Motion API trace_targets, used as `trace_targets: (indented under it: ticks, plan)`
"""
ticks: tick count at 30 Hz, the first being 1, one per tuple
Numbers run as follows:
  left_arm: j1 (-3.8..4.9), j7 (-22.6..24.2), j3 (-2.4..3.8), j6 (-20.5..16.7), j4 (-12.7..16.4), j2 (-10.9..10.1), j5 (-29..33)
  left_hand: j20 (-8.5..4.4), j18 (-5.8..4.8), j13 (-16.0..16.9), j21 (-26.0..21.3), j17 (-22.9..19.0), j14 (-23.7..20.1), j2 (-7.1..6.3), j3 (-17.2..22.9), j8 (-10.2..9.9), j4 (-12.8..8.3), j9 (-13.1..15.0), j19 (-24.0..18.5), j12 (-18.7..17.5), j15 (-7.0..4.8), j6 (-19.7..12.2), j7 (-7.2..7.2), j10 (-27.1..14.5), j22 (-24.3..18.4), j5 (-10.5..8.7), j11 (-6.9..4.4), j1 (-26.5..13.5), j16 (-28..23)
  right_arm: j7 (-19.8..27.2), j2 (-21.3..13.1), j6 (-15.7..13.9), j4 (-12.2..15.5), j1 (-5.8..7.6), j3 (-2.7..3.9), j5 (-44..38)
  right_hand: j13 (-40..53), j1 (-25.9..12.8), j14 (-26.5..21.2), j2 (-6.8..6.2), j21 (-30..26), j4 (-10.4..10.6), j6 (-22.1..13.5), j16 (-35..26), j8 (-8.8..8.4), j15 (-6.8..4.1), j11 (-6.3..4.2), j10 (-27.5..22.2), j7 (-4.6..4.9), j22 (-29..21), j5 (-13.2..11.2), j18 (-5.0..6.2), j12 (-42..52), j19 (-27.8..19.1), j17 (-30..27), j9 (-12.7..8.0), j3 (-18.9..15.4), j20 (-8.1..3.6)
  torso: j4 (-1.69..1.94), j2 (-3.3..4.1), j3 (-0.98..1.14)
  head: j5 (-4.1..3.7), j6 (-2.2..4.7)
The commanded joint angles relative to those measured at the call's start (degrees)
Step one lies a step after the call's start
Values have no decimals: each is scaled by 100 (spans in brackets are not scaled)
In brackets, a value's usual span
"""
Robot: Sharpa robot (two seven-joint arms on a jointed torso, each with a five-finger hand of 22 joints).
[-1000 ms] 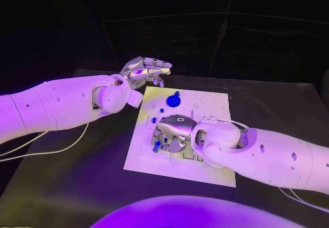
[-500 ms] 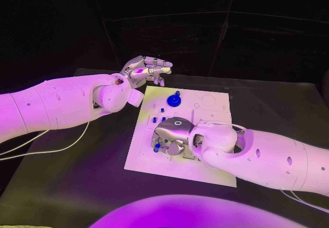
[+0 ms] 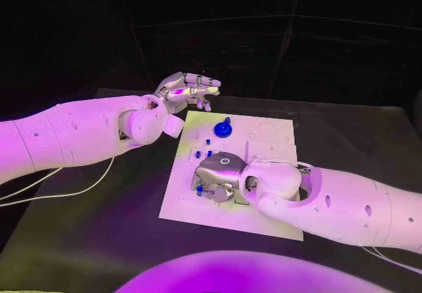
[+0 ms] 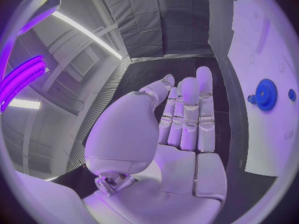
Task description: Assemble the parts on the task board
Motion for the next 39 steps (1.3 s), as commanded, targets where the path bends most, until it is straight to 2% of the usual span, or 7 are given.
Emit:
trace_targets:
  ticks: [1,19,23,28,31,34,39]
  plan:
    - [8,32,4,59,0,3,19,6,33,-7,-26,-5,-41,47,-38,3,1,0,-5,20,1,-7,5,-29,-7,16,1,-2,-19,79,5,-129,1,-6,-13,-36,-27,-108,108,-61,-57,12,-177,-36,-18,56,45,-176,18,-65,38,-40,-95,-29,-64,-12,-53,49,-1,-1,-3,-2,6]
    - [7,33,4,56,1,-18,19,6,33,-7,-26,-5,-41,47,-38,3,1,0,-5,20,1,-7,5,-29,-7,16,1,-2,-19,220,-272,-885,180,-6,-14,236,-12,-191,-11,-171,-486,27,-1069,-320,2,135,144,-1123,75,-797,91,91,-60,-319,-573,5,-622,136,0,-1,5,-20,30]
    - [7,34,3,55,5,-38,19,6,33,-7,-26,-5,-41,47,-38,3,1,0,-5,20,1,-7,5,-29,-7,16,1,-2,-19,264,-680,-1110,479,6,-9,559,2,-228,-27,-175,-558,72,-1095,-382,9,121,127,-1123,67,-901,92,107,95,-338,-681,14,-898,126,-6,-10,-3,-56,40]
    - [7,37,3,50,17,-76,19,6,33,-7,-26,-5,-41,47,-38,3,1,0,-5,20,1,-7,5,-29,-7,16,1,-2,-19,63,-1425,-1288,882,184,13,1598,141,-411,78,-59,-343,299,-865,-175,97,93,79,-445,92,-482,96,28,646,-121,-353,57,-1261,114,-17,-7,-2,-235,101]
    - [7,40,3,45,19,-92,19,6,33,-7,-26,-5,-41,47,-38,3,1,0,-5,20,1,-7,5,-29,-7,16,1,-2,-19,-260,-1882,-1301,1019,308,19,2252,421,-624,195,-49,-43,514,-666,127,236,-17,-89,352,-16,54,126,-56,1204,107,106,102,-1479,31,-30,-15,-3,-357,140]
    - [7,44,2,40,25,-101,19,6,33,-7,-26,-5,-41,47,-38,3,1,0,-5,20,1,-7,5,-29,-7,16,1,-2,-19,-598,-2304,-1255,1116,371,19,2719,1027,-905,254,-64,241,818,-494,366,452,-195,-278,871,-190,553,673,-147,2048,299,456,164,-1850,-141,-62,-29,-19,-472,196]
    - [5,54,-11,44,43,-106,19,6,33,-7,-26,-5,-41,47,-38,3,1,0,-5,20,1,-7,5,-29,-7,16,1,-2,-19,-1201,-2916,-1277,1358,406,12,2976,4883,-773,303,164,503,1309,-543,761,1126,-285,-333,711,-294,1017,647,-241,5546,408,1088,382,-2592,-200,-138,-53,-20,-636,234]
